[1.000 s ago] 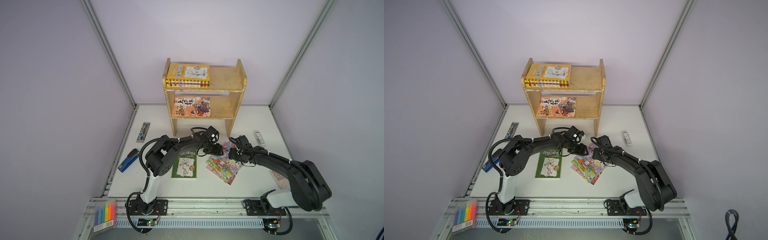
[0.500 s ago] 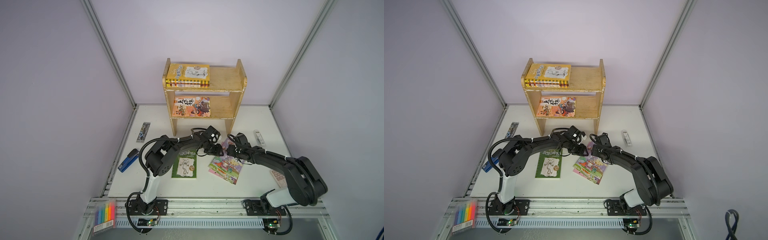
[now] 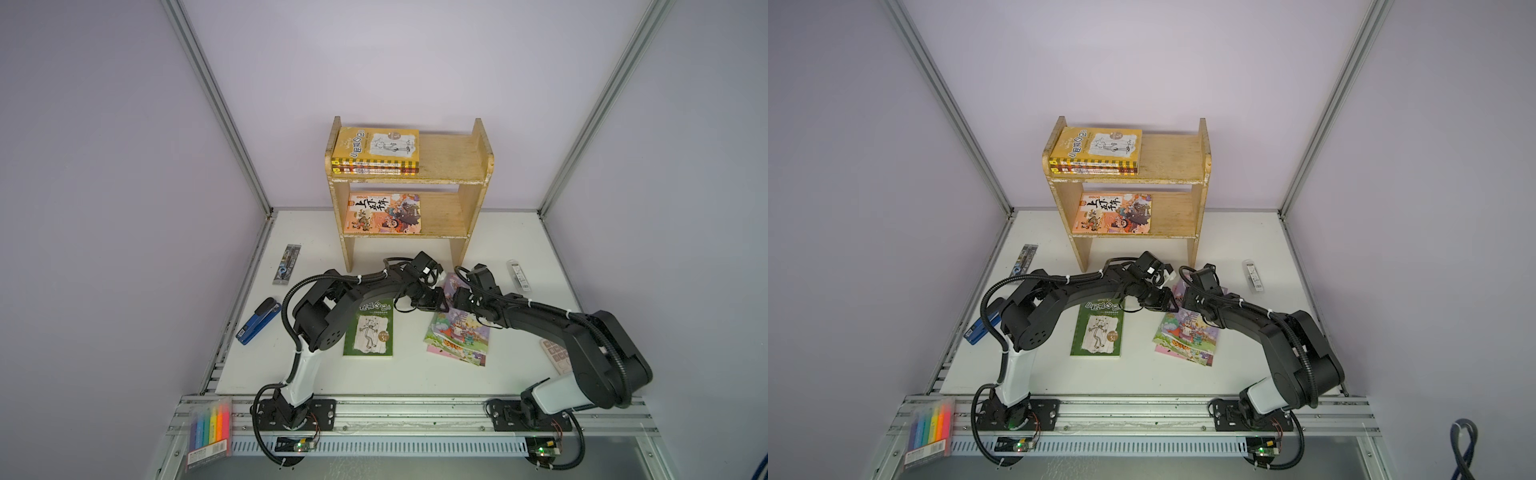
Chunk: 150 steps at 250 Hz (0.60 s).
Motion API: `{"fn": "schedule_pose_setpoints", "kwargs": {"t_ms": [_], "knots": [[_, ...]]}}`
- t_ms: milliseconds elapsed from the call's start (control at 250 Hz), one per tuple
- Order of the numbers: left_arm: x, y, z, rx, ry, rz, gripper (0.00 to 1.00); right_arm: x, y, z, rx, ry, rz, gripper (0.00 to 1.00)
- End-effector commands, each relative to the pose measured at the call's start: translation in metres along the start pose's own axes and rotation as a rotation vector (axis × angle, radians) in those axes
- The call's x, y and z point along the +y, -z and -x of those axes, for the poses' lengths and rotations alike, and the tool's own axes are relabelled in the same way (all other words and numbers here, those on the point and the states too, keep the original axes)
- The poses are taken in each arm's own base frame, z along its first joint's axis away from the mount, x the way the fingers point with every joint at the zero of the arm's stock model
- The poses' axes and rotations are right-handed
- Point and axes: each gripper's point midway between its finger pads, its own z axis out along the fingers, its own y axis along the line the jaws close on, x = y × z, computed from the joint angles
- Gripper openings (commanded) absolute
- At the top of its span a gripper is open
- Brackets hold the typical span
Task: Stacking books/files
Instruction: Pick up the book at the center of the table.
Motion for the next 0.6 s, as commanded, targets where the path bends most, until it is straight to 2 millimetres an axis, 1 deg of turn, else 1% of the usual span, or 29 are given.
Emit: {"fn": "schedule_pose_setpoints", "kwargs": {"t_ms": [0, 100, 136, 280, 300, 432, 504, 596], "knots": [[-0.026, 0.002, 0.015, -0.041, -0.060, -0.106, 0.19, -0.016, 0.000, -0.053, 0.224, -0.033, -0.033, 0.66], [-0.026, 0.001, 0.017, -0.045, -0.057, -0.103, 0.07, -0.014, 0.003, -0.050, 0.211, -0.026, -0.026, 0.66], [-0.025, 0.002, 0.017, -0.047, -0.055, -0.098, 0.00, -0.013, 0.004, -0.048, 0.202, -0.021, -0.022, 0.66], [-0.025, 0.008, 0.020, -0.073, -0.069, -0.074, 0.00, -0.007, 0.016, -0.033, 0.147, 0.011, 0.000, 0.68], [-0.024, 0.010, 0.020, -0.080, -0.073, -0.068, 0.00, -0.002, 0.022, -0.026, 0.118, 0.020, 0.021, 0.69], [-0.024, 0.028, 0.021, -0.125, -0.109, -0.019, 0.00, 0.019, 0.052, 0.000, 0.009, 0.085, 0.117, 0.73], [-0.026, 0.042, 0.020, -0.153, -0.136, 0.011, 0.00, 0.032, 0.072, 0.015, -0.060, 0.122, 0.177, 0.74], [-0.029, 0.062, 0.020, -0.192, -0.170, 0.048, 0.00, 0.042, 0.094, 0.031, -0.152, 0.162, 0.227, 0.75]]}}
